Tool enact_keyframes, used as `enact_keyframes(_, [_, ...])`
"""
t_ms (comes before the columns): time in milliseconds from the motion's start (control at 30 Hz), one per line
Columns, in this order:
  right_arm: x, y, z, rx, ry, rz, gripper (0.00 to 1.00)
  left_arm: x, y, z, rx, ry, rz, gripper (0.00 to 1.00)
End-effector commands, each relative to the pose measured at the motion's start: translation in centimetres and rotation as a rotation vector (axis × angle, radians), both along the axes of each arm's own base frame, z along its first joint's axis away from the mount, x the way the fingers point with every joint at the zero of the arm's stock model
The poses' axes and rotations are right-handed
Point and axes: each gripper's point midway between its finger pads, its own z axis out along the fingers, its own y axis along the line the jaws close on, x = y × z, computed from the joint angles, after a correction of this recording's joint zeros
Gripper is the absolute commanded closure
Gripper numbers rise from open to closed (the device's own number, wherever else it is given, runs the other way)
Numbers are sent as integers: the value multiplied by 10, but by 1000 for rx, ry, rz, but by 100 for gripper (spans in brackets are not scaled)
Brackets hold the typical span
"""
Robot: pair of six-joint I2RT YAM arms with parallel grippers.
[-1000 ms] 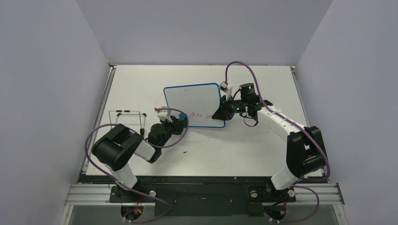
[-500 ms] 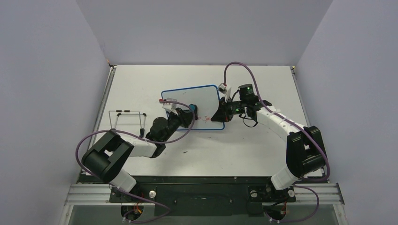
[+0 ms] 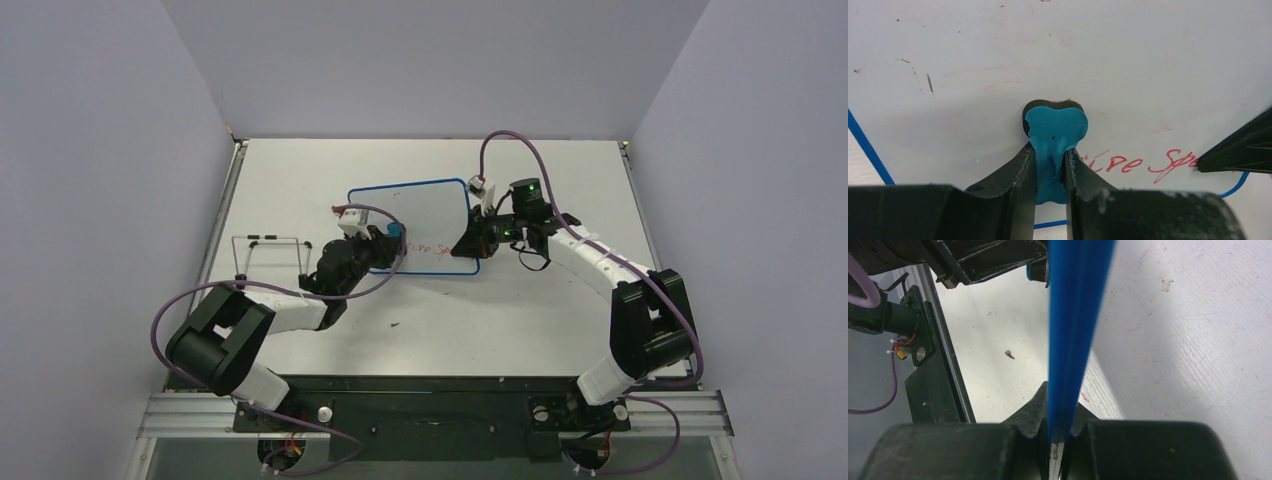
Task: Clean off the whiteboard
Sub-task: Erase the whiteboard at the whiteboard stand.
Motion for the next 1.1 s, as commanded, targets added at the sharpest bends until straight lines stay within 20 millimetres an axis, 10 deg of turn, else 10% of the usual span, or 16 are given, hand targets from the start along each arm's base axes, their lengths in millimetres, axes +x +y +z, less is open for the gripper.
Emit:
enact_keyframes(0, [-22, 9, 4, 13, 6, 94, 100, 5, -28, 28, 24, -49, -51, 100])
enact_keyframes(233, [-22, 8, 5, 8, -3, 94, 100, -3, -48, 27, 46, -57, -76, 100])
enact_keyframes(667, [-16, 6, 4, -14, -16, 57, 100, -6, 31, 9, 192, 26, 128, 100])
enact_keyframes(1067, [-17, 7, 5, -9, -16, 59, 100, -15, -31, -2, 167, 19, -34, 100])
